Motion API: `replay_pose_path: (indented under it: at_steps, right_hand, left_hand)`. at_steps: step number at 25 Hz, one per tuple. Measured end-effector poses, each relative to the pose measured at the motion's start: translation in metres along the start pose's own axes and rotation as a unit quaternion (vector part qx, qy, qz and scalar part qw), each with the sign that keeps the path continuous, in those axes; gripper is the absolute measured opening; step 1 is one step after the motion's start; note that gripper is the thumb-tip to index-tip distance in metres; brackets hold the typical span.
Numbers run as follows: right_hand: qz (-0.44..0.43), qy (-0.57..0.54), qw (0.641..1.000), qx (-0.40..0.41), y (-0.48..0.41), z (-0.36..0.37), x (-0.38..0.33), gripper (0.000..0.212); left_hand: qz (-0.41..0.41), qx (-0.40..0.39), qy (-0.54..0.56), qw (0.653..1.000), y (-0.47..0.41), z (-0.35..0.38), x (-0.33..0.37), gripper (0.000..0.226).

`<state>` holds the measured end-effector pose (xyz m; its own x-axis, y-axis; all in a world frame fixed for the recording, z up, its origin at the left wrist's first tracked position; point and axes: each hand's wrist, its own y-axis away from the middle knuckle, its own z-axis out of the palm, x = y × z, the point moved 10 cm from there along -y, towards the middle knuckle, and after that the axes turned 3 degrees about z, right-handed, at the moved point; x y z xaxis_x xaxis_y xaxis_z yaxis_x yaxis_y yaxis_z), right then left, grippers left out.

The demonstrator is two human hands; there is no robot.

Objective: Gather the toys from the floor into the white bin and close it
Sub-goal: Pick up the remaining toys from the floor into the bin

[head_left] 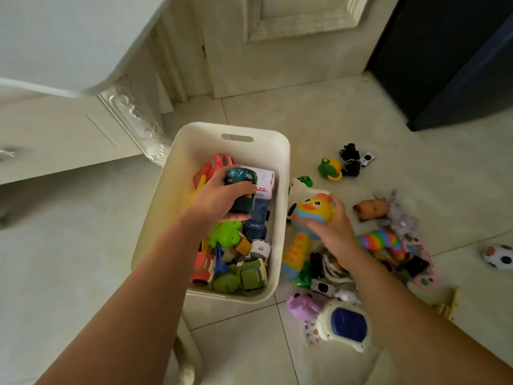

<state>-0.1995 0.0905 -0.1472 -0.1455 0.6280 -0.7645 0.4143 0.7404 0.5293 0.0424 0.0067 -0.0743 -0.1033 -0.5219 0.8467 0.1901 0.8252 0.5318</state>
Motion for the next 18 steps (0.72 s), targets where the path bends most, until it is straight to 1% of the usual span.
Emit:
replay_pose_path:
  at_steps: [2, 4, 6, 7, 8, 10, 11, 12, 14, 15, 17, 18]
  right_hand:
    - [-0.058, -0.038, 0.997, 0.038, 0.014, -0.031, -0.054, 0.082]
    - [-0.109, -0.075, 0.990, 0.053, 0.033, -0.050, -0.106, 0.076]
    - [-0.162, -0.116, 0.980, 0.026, 0.055, -0.045, -0.151, 0.072]
    - [-0.182, -0.116, 0.976, 0.005, 0.064, -0.035, -0.169, 0.072]
    - [-0.196, -0.089, 0.977, -0.014, 0.068, -0.020, -0.181, 0.073]
    - [-0.214, 0.031, 0.975, -0.042, 0.073, 0.024, -0.193, 0.077]
    - [-0.222, 0.114, 0.967, -0.054, 0.072, 0.051, -0.190, 0.080]
    - [-0.229, 0.206, 0.949, -0.058, 0.069, 0.077, -0.180, 0.082]
    - [-0.225, 0.381, 0.895, -0.060, 0.055, 0.118, -0.145, 0.084]
    - [-0.207, 0.454, 0.866, -0.047, 0.043, 0.129, -0.126, 0.084]
    - [-0.183, 0.565, 0.805, -0.007, 0.022, 0.137, -0.106, 0.076]
    - [-0.176, 0.599, 0.781, 0.003, 0.015, 0.139, -0.102, 0.072]
  left_hand:
    - [-0.003, 0.015, 0.005, 1.000, 0.004, -0.015, -0.002, 0.048]
    - [0.000, 0.025, 0.015, 1.000, 0.010, -0.027, -0.003, 0.047]
    - [-0.003, 0.030, 0.027, 0.999, 0.015, -0.038, -0.003, 0.045]
    - [-0.006, 0.032, 0.030, 0.999, 0.017, -0.044, -0.003, 0.045]
    - [-0.006, 0.035, 0.031, 0.999, 0.019, -0.049, -0.004, 0.044]
    - [-0.002, 0.051, 0.027, 0.998, 0.021, -0.063, -0.006, 0.042]
    - [-0.003, 0.059, 0.019, 0.998, 0.022, -0.070, -0.009, 0.040]
    - [-0.007, 0.062, 0.011, 0.998, 0.022, -0.074, -0.014, 0.040]
    - [-0.022, 0.051, -0.004, 0.998, 0.020, -0.074, -0.028, 0.043]
    - [-0.029, 0.042, -0.017, 0.999, 0.018, -0.071, -0.034, 0.046]
    - [-0.037, 0.029, -0.042, 0.998, 0.011, -0.066, -0.047, 0.053]
    - [-0.043, 0.026, -0.044, 0.998, 0.008, -0.063, -0.052, 0.056]
